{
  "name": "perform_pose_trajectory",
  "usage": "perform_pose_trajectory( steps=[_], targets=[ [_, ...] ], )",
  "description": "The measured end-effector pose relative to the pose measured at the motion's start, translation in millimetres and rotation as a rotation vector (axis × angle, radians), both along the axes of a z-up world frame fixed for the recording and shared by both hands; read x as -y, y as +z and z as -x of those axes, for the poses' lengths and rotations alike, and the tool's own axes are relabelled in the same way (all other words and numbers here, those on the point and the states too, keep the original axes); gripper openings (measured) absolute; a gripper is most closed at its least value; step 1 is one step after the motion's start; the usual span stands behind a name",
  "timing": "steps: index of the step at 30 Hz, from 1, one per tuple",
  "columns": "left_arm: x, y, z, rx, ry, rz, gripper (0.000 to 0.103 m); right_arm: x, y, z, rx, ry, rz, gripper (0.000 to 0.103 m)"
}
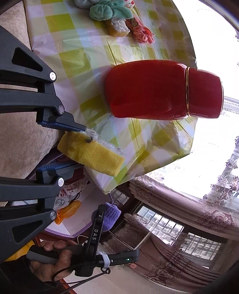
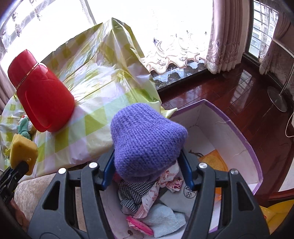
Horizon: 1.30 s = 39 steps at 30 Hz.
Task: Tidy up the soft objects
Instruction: 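Carry both held items into the box and open both tools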
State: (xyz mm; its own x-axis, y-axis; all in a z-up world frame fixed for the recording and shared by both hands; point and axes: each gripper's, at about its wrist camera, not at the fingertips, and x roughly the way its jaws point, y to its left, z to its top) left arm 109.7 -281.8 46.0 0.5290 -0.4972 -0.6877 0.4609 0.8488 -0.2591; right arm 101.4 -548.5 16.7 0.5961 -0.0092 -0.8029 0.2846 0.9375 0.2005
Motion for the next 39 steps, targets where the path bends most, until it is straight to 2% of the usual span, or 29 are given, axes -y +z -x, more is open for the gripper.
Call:
perform_pose_trajectory(
  steps=[8, 10, 11, 12, 13, 15, 17, 23, 26, 29, 31, 33, 39],
  targets=[
    [56.9, 4.4, -3.5, 0.013, -0.118, 0.000, 0.032, 35.0, 4.6, -5.8, 0.020, -0.070, 0.016, 0.066],
    [68.4, 2.9, -5.2, 0.002, -0.147, 0.003, 0.037, 42.6, 6.3, -7.5, 0.027, -0.086, 0.020, 0.066],
    [73.8, 1.2, -5.9, -0.010, -0.160, -0.003, 0.047, 45.8, 6.9, -8.6, 0.031, -0.092, 0.021, 0.068],
    [78.7, -2.2, -7.4, -0.024, -0.168, -0.020, 0.064, 48.2, 7.3, -9.4, 0.035, -0.099, 0.023, 0.069],
    [81.3, -5.2, -8.1, -0.030, -0.164, -0.039, 0.069, 50.9, 7.9, -10.0, 0.036, -0.105, 0.026, 0.071],
    [81.6, -9.5, -7.7, -0.036, -0.158, -0.053, 0.071, 55.5, 8.6, -11.3, 0.037, -0.117, 0.027, 0.074],
    [77.7, -10.7, -7.5, -0.049, -0.149, -0.052, 0.071, 58.1, 8.9, -10.7, 0.044, -0.123, 0.026, 0.082],
    [59.3, -8.3, -8.0, -0.051, -0.091, -0.045, 0.074, 59.2, 11.9, -7.0, 0.055, -0.128, 0.034, 0.084],
    [47.6, 0.5, -3.6, 0.012, -0.038, -0.057, 0.076, 56.7, 20.9, -3.8, 0.089, -0.128, 0.056, 0.088],
    [35.5, 16.6, 5.8, 0.140, 0.064, -0.106, 0.082, 47.5, 34.9, -0.3, 0.139, -0.122, 0.102, 0.092],
    [24.8, 28.0, 14.2, 0.249, 0.098, -0.097, 0.084, 38.7, 45.6, 2.1, 0.170, -0.122, 0.149, 0.094],
    [15.6, 34.5, 18.8, 0.318, 0.134, -0.113, 0.086, 28.9, 56.4, 4.3, 0.201, -0.120, 0.197, 0.096],
    [-15.9, 33.2, 16.1, 0.307, 0.153, -0.093, 0.086, -2.3, 82.2, 9.4, 0.291, -0.123, 0.305, 0.101]
  ],
)
